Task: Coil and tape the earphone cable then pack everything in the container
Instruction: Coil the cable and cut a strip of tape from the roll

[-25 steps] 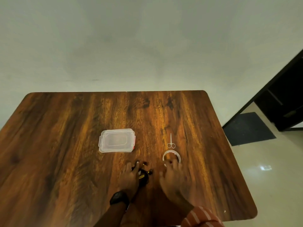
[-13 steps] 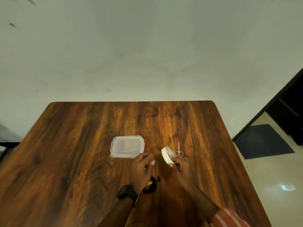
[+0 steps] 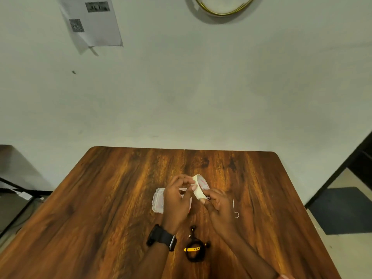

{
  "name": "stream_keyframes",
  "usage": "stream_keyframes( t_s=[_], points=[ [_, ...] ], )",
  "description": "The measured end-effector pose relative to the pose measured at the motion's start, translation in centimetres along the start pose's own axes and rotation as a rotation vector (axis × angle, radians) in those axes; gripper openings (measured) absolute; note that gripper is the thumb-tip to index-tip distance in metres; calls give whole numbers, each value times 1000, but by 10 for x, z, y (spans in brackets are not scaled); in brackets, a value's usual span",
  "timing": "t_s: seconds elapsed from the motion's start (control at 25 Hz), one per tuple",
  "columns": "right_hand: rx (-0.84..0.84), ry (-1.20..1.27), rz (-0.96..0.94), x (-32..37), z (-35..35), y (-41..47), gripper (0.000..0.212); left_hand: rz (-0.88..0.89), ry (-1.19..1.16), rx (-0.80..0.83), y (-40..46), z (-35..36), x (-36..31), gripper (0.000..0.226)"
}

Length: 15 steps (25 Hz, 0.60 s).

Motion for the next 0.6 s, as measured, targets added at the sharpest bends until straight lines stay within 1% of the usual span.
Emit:
stream_keyframes(
  t_s=[0.04,0.12,0.2,0.32,0.44,0.56,0.6],
  points=[
    [24,-21,-26,4,-1,2,23,31,72,14,5,-4,-1,12],
    [44,-70,-19,9,-5,5,22,108,214,69,12,-8,-2,13],
    [22,-113,3,15,-8,9,28,135,297,95,13,-10,-6,14],
    [18,-236,-18,20,-7,16,33,110,343,102,17,-10,-15,8],
    [46,-313,42,16,-11,20,34,38,372,183,24,-7,-14,9],
    [108,-316,99,3,-15,19,34,-37,379,302,29,-1,-7,9],
    [113,-246,149,-7,-14,16,32,-35,388,325,30,0,-5,10]
  ],
)
Point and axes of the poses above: each hand's wrist, its own y-axis towards the middle knuckle, its own z-axis out of the palm, x = y × z, the point moved 4 cm from there along y, towards the middle knuckle, and after that the axes turned 3 degrees about y, right-handed, at the moved point
